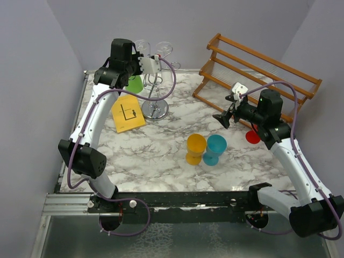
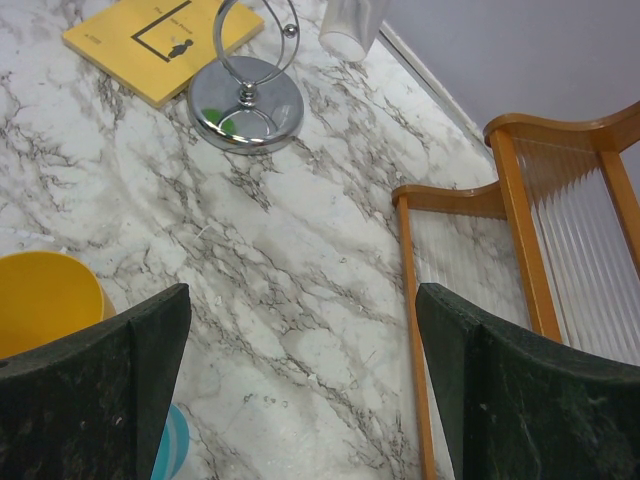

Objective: Place the wine glass upside down on the wine glass rack

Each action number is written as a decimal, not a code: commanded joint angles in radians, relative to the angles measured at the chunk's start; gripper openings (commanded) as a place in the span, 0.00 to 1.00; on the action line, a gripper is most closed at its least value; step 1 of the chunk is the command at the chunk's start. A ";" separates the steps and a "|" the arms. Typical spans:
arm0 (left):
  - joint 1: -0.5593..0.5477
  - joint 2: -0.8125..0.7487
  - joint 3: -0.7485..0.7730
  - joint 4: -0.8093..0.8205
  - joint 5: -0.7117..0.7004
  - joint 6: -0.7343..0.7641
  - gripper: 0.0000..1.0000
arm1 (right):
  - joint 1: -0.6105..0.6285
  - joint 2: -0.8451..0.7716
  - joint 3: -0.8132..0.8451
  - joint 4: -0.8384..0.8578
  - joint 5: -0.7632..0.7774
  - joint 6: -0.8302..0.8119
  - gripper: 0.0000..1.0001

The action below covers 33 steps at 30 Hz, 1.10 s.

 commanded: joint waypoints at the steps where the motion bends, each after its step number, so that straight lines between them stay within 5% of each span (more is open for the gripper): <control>1: -0.005 0.014 0.025 -0.048 0.069 -0.020 0.18 | -0.003 0.008 -0.002 0.024 0.010 -0.011 0.93; 33: -0.003 0.002 0.039 -0.021 0.144 -0.046 0.55 | -0.003 0.006 -0.009 0.031 0.021 -0.014 0.93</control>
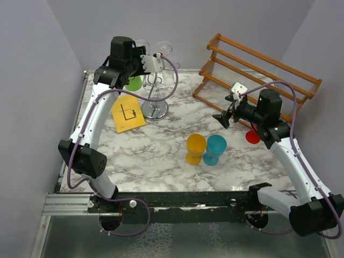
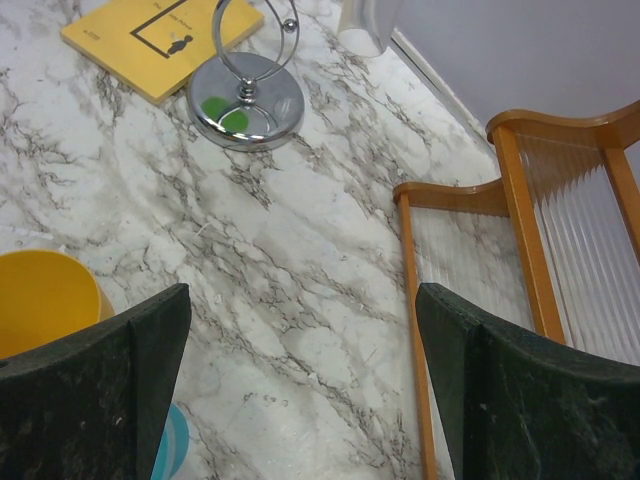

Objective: Place the wine glass upside down on the wine glass rack

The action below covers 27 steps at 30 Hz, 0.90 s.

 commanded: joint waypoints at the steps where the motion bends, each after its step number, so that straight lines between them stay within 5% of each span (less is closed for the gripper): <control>1: 0.003 -0.004 0.009 -0.019 0.054 -0.034 0.55 | -0.003 -0.005 -0.012 0.032 0.018 -0.014 0.93; 27: 0.037 -0.083 0.013 0.080 0.181 -0.274 0.60 | -0.003 -0.001 -0.010 0.031 0.029 -0.015 0.93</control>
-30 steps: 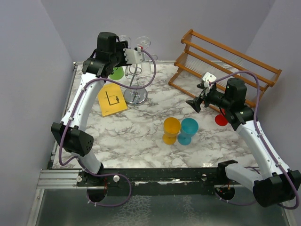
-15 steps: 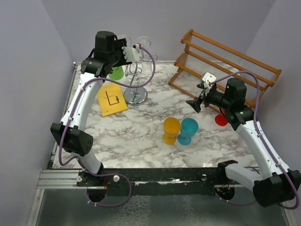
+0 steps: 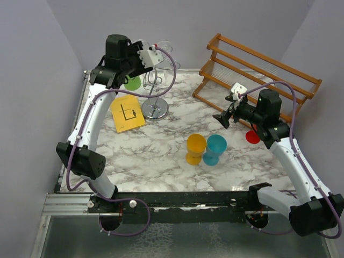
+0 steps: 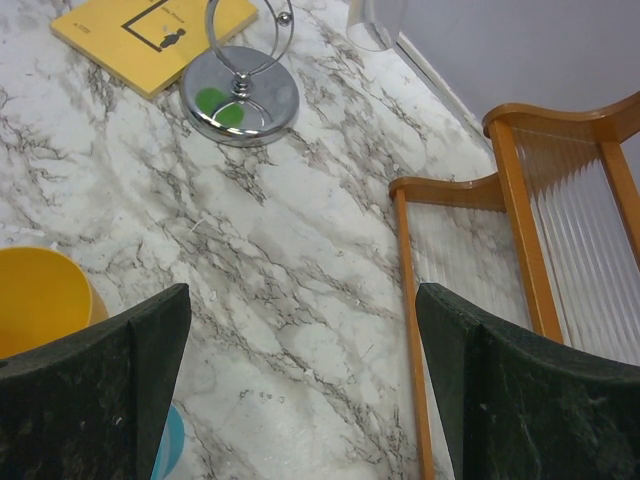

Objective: Place the wine glass upside down on the wine glass rack

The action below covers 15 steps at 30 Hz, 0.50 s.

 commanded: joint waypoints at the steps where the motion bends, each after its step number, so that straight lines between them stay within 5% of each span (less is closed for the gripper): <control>1: 0.014 -0.080 0.011 0.045 0.023 -0.078 0.60 | -0.003 -0.001 -0.003 0.027 0.019 -0.005 0.93; 4: 0.014 -0.104 0.008 0.064 -0.021 -0.112 0.61 | -0.003 -0.005 -0.003 0.028 0.033 -0.008 0.93; 8: 0.014 -0.141 -0.013 0.095 -0.135 -0.149 0.76 | -0.003 -0.007 0.063 -0.051 0.085 -0.030 0.93; 15: 0.013 -0.206 -0.049 0.077 -0.225 -0.268 0.95 | -0.003 0.038 0.272 -0.574 0.031 -0.221 0.91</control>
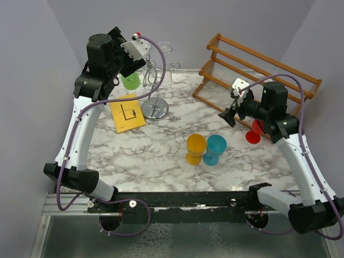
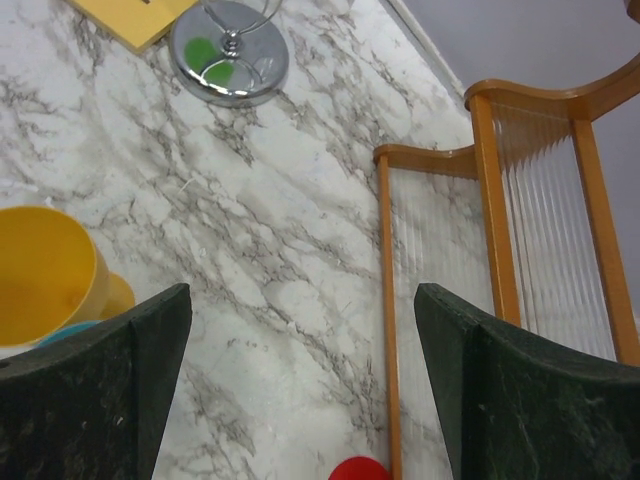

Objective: Place the wine glass upside down on the wine glass rack

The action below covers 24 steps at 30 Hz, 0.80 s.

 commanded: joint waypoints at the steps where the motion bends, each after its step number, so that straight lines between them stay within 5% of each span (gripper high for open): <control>1: 0.003 -0.045 -0.012 -0.004 -0.077 -0.120 0.96 | -0.003 0.026 0.145 -0.424 -0.023 -0.161 0.91; 8: 0.003 -0.061 0.021 -0.056 -0.049 -0.167 0.97 | 0.006 0.077 0.184 -0.630 -0.074 -0.206 0.85; 24: 0.005 -0.092 -0.057 -0.039 -0.106 -0.128 0.97 | 0.128 0.172 0.069 -0.527 0.127 -0.136 0.68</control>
